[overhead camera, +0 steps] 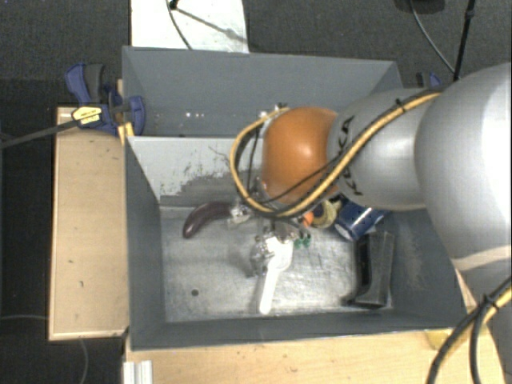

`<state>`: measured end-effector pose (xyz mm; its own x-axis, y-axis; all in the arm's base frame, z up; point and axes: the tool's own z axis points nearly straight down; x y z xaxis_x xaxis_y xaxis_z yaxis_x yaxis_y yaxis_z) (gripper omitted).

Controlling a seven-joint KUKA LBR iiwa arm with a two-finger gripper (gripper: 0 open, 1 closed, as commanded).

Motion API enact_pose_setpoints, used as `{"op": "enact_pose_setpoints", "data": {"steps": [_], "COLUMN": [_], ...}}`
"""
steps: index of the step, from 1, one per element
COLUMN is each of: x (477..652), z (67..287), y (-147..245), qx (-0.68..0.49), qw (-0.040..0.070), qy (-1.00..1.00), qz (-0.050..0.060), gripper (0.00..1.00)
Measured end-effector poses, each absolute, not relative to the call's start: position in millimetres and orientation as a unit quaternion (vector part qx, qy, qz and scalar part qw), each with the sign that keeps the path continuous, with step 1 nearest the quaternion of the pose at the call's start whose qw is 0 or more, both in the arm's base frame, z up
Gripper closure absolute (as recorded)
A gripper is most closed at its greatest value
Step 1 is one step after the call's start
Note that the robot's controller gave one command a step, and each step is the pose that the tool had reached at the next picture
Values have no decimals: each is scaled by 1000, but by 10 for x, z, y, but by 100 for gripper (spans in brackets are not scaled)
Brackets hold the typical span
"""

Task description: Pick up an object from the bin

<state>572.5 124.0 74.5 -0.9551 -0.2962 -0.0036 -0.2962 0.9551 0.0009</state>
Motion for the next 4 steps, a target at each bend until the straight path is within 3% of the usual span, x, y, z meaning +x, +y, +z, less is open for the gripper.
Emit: {"op": "enact_pose_setpoints", "data": {"steps": [1,2,3,4], "x": [5546,5094,5094,4955], "z": [1198,848,848,1074], "y": [1091,564,564,157], "qx": [-144,-202,-202,-215], "qw": [-2,1,1,-1], "qy": [990,979,979,977], "qz": [1,0,0,1], "gripper": [0,100,100,100]}}
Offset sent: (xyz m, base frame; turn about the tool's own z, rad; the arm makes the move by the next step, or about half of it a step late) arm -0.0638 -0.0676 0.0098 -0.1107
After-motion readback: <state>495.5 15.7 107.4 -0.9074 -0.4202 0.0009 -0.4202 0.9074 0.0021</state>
